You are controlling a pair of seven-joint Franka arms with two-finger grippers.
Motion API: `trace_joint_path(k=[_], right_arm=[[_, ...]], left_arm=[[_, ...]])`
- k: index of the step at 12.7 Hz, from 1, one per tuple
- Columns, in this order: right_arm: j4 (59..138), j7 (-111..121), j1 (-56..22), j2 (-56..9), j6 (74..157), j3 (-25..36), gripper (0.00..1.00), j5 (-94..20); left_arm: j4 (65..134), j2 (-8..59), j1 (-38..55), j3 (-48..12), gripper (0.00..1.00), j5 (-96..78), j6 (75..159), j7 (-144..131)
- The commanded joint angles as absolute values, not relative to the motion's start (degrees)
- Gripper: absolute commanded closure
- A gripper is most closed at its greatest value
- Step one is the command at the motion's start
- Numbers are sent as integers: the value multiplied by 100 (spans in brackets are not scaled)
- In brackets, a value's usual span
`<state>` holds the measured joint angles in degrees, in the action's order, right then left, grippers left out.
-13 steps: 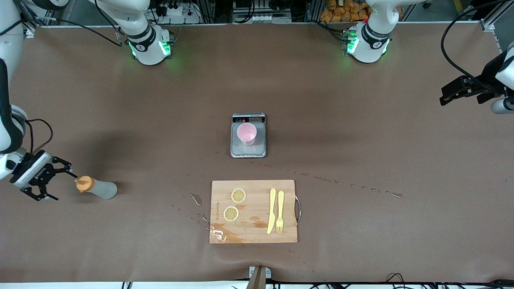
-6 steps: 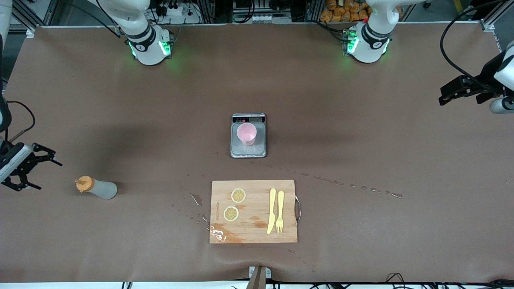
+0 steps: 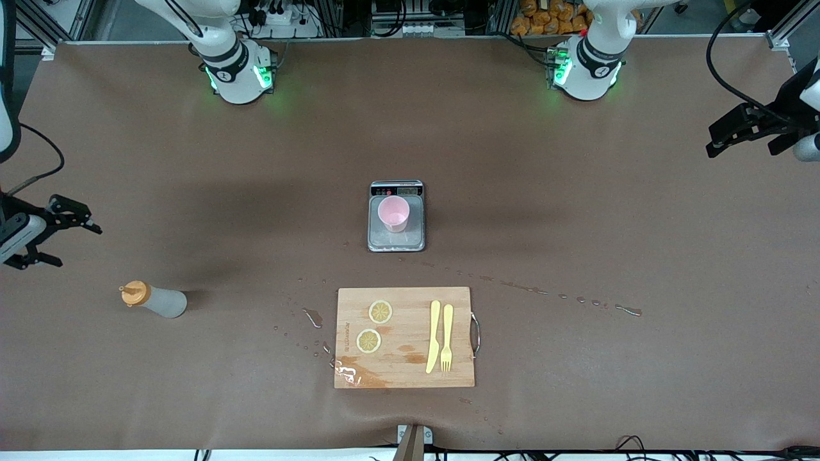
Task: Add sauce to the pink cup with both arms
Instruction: 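Open the right gripper and withdraw it from the bottle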
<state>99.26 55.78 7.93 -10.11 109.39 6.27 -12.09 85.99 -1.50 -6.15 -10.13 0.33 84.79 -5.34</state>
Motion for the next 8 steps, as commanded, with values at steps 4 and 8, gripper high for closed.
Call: trace_joint_path(k=[4,8], right_arm=[[9600,2511,554,-457,9742,299,0,-397],[9036,1286,423,-457,8914,281,0,-369]], left_arm=[[8613,-141,-668,-1028,0,132,8543,-527],[8613,-141,-677,-1028,0,132,8534,-510]])
